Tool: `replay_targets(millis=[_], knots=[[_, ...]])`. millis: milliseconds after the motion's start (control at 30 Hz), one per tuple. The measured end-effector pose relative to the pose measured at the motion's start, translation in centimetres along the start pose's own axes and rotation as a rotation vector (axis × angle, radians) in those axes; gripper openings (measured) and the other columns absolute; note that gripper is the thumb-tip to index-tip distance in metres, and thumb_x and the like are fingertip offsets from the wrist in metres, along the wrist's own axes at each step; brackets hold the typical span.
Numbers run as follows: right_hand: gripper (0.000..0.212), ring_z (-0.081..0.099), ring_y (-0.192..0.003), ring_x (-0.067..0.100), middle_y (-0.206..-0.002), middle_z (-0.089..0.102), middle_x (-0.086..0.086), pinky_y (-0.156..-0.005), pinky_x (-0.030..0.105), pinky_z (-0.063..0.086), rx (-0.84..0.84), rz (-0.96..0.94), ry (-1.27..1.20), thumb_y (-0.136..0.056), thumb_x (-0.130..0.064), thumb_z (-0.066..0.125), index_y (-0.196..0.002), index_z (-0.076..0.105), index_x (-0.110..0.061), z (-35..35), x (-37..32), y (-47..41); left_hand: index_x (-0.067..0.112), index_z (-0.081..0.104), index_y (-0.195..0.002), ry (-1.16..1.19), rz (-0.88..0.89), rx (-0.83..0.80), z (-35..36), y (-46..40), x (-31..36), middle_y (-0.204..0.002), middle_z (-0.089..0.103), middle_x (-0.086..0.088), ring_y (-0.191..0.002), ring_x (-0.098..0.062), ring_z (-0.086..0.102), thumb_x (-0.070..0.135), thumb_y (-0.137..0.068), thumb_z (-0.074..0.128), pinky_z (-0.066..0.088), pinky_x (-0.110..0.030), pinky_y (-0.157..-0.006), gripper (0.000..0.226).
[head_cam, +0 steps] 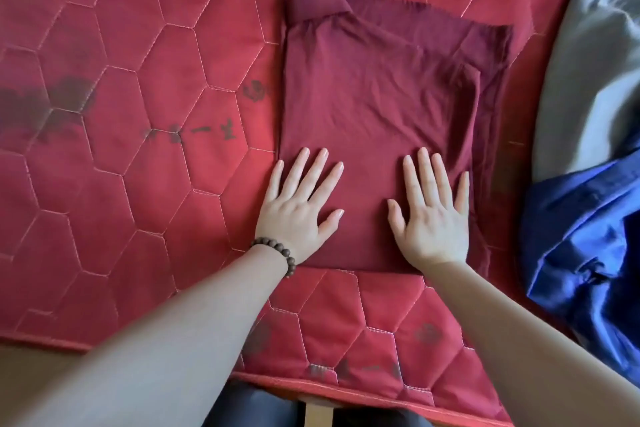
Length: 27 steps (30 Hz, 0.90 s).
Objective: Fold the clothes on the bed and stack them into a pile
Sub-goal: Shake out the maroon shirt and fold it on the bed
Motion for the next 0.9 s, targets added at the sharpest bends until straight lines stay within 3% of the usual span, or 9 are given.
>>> replay_targets(millis=[233, 333, 400, 500, 600, 767, 833, 900], knots=[[0.068, 0.005, -0.149, 0.015, -0.16, 0.004, -0.009, -0.115, 0.061, 0.009, -0.116, -0.023, 0.022, -0.093, -0.046, 0.032, -0.154, 0.017, -0.02, -0.8, 4.4, 3.0, 0.032, 0.015, -0.155, -0.01, 0.128, -0.092, -0.9, 2.0, -3.1, -0.163, 0.009, 0.002, -0.151, -0.022, 0.003, 0.066, -0.089, 0.035, 0.009, -0.047, -0.121, 0.076], [0.061, 0.012, -0.149, 0.02, -0.161, 0.014, -0.004, -0.115, 0.061, 0.009, -0.127, -0.096, 0.003, -0.095, -0.043, 0.031, -0.152, 0.024, -0.022, -2.0, 5.4, 2.3, 0.026, 0.037, -0.148, 0.166, 0.186, -0.085, -2.5, 1.5, -4.2, -0.16, 0.023, 0.001, -0.15, -0.02, 0.011, 0.042, -0.096, 0.04, 0.013, -0.045, -0.12, 0.054], [0.057, 0.015, -0.148, 0.025, -0.161, 0.02, 0.003, -0.116, 0.06, 0.012, -0.064, -0.081, -0.066, -0.095, -0.027, 0.035, -0.151, 0.03, -0.021, -3.3, 6.8, 1.7, 0.018, 0.052, -0.138, 0.24, 0.183, 0.01, -3.8, 0.9, -5.4, -0.154, 0.036, -0.003, -0.147, -0.023, 0.023, 0.014, -0.091, 0.045, 0.022, -0.047, -0.118, 0.048], [0.084, 0.013, -0.148, 0.031, -0.161, 0.014, 0.009, -0.117, 0.057, 0.011, -0.031, -0.04, -0.076, -0.073, 0.008, 0.043, -0.151, 0.03, -0.02, -5.0, 9.6, 0.5, 0.015, 0.048, -0.141, 0.112, 0.183, 0.071, -5.2, -0.7, -7.0, -0.154, 0.035, -0.007, -0.146, -0.028, 0.023, -0.005, -0.081, 0.041, 0.02, -0.05, -0.118, 0.064], [0.105, 0.009, -0.148, 0.034, -0.162, 0.007, 0.008, -0.117, 0.058, 0.01, -0.083, -0.065, -0.043, -0.063, 0.022, 0.049, -0.152, 0.022, -0.026, -5.4, 11.0, -0.5, 0.017, 0.044, -0.145, 0.003, 0.277, 0.044, -5.6, -2.5, -7.1, -0.157, 0.03, -0.007, -0.147, -0.031, 0.019, -0.017, -0.079, 0.052, 0.018, -0.051, -0.119, 0.075], [0.108, 0.011, -0.148, 0.03, -0.163, 0.009, 0.005, -0.113, 0.063, 0.013, -0.153, -0.388, 0.138, -0.06, 0.012, 0.06, -0.151, 0.025, -0.035, -5.3, 10.2, -1.3, 0.019, 0.043, -0.145, -0.017, 0.549, -0.139, -5.8, -4.4, -5.4, -0.157, 0.029, -0.008, -0.148, -0.028, 0.018, -0.02, -0.066, 0.051, 0.011, -0.043, -0.121, 0.089], [0.1, 0.011, -0.148, 0.029, -0.161, 0.017, 0.001, -0.114, 0.062, 0.013, -0.216, -0.545, 0.133, -0.058, 0.008, 0.059, -0.147, 0.039, -0.034, -6.0, 8.9, -1.0, 0.022, 0.04, -0.146, 0.029, 0.566, -0.231, -6.0, -4.3, -5.2, -0.158, 0.024, -0.006, -0.149, -0.023, 0.011, -0.018, -0.067, 0.048, 0.002, -0.034, -0.121, 0.089], [0.086, 0.017, -0.146, 0.029, -0.153, 0.035, 0.0, -0.115, 0.057, 0.012, -0.278, -0.613, 0.019, -0.06, 0.009, 0.06, -0.137, 0.054, -0.028, -6.7, 7.5, -0.5, 0.02, 0.051, -0.14, 0.182, 0.501, -0.332, -5.9, -4.0, -5.6, -0.153, 0.036, -0.003, -0.147, -0.022, 0.021, -0.014, -0.069, 0.049, 0.006, -0.032, -0.122, 0.079]])
Point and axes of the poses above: each hand's wrist, its own y-axis away from the middle knuckle, its own z-axis out of the palm, x = y × z, the point moved 3 cm from there along -y, towards the middle knuckle
